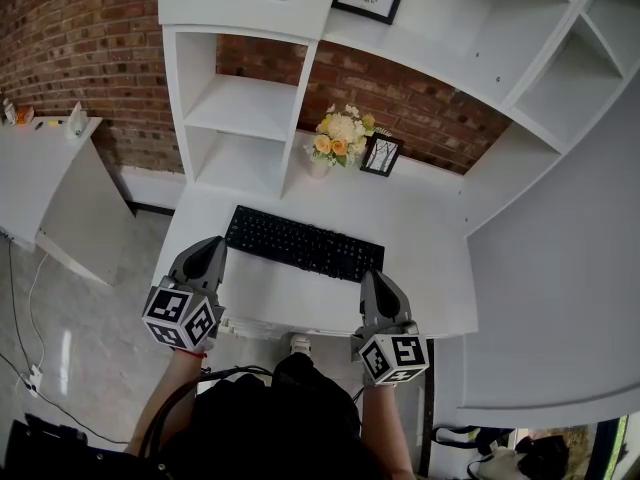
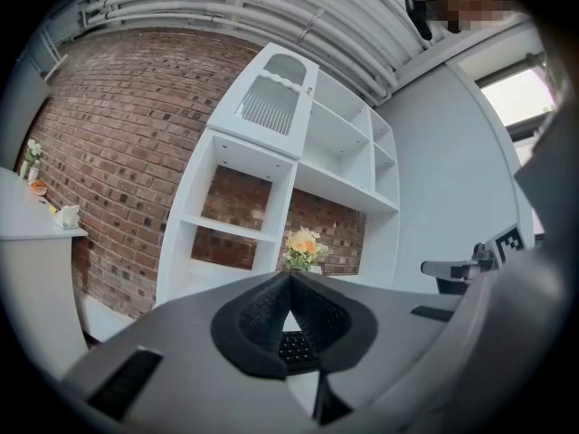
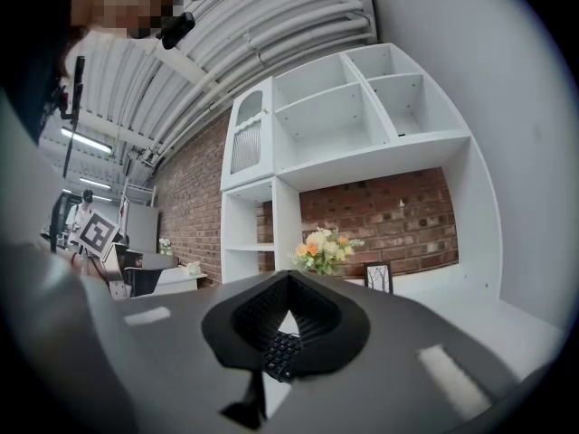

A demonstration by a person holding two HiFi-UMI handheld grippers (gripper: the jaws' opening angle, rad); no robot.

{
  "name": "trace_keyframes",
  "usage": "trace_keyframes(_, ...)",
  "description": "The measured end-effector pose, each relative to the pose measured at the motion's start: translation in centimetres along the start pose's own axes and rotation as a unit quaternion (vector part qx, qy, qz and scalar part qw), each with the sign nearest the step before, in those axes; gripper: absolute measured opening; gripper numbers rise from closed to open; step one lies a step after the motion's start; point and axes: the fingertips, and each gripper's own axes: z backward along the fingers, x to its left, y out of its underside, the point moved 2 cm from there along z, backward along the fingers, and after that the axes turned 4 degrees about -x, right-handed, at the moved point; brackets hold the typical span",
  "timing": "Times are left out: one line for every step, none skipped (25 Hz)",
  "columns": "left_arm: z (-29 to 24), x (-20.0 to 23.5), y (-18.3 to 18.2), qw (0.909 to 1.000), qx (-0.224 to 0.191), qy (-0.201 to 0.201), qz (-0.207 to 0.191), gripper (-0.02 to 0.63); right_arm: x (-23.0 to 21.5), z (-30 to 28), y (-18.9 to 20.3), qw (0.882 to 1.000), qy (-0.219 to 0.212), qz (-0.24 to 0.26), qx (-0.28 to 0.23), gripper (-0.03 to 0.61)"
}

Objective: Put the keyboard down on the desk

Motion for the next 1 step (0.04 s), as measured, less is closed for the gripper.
trace_keyframes(0.02,0.0,-0.01,1.0,0.0,-0.001,0.0,-0.008,-0.04,0.01,-0.02,1.0,0.0,0.0,-0.001,0.002)
